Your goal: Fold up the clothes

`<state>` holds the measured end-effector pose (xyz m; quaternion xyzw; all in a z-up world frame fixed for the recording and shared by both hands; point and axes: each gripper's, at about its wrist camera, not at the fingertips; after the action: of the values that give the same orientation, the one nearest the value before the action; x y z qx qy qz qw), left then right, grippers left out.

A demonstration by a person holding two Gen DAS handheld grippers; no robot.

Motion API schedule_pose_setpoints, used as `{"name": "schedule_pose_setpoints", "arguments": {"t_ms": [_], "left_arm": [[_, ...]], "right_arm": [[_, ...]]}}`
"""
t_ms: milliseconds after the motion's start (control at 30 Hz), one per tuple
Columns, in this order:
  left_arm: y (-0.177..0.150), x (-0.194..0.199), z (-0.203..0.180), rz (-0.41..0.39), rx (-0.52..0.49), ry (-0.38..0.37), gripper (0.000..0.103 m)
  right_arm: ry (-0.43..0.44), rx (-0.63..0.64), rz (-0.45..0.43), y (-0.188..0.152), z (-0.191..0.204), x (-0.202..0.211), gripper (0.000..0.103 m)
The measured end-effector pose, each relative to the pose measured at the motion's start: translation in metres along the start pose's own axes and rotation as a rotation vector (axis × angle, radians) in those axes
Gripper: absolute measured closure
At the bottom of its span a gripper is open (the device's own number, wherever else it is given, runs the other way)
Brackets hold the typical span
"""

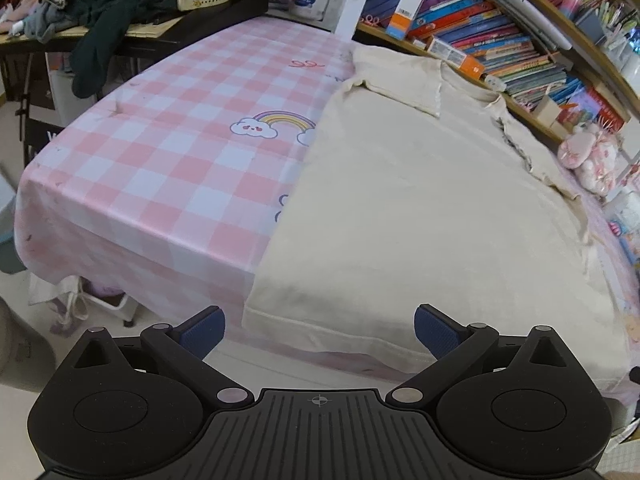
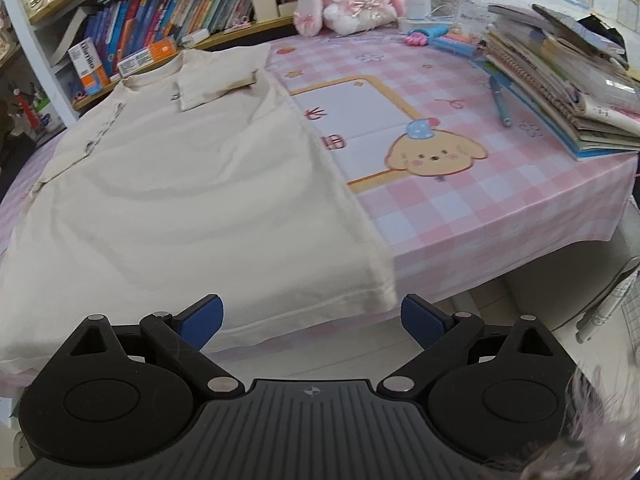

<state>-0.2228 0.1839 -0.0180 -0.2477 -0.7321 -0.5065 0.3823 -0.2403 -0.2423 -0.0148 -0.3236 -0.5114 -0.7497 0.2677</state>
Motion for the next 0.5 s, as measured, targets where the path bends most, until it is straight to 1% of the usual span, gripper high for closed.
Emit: {"name": "schedule_pose_setpoints", "arguments": {"t_ms": [100,267,367,433,467,500], "left_arm": [[-0.001,0.000,0.006,0.007,0.020,-0.017,0.002],[-0.003,-0.002,0.013,0.022,0.021,-0.007,0.003],[-0.005,-0.005,0.019,0.036,0.030,-0.013,0.008],[-0.005,-0.009,0.024,0.053,0.046,-0.026,0.016],[-0.005,-0.012,0.026,0.062,0.054,-0.033,0.018],[-0.005,-0.014,0.028,0.071,0.062,-0.040,0.023]], "right_arm": [[-0.011,-0.005,-0.007,0.001,-0.005,0.001,0.007],[-0.009,-0.011,0.003,-0.001,-0.020,0.000,0.007],[-0.011,-0.014,0.011,-0.004,-0.024,0.000,0.008],[-0.011,-0.022,0.024,-0.006,-0.027,-0.003,0.015],[-0.012,-0.026,0.030,-0.007,-0.029,-0.004,0.017],[-0.012,-0.030,0.037,-0.007,-0.031,-0.005,0.021]]}}
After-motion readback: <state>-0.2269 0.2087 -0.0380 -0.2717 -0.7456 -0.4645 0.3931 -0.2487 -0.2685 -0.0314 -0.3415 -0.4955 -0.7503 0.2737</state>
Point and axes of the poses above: each gripper's, at about its wrist camera, not at the fingertips, and x roughly against the way its jaws point, z to its left, y to its top, and after that the axes turned 7 degrees about y, right-handed
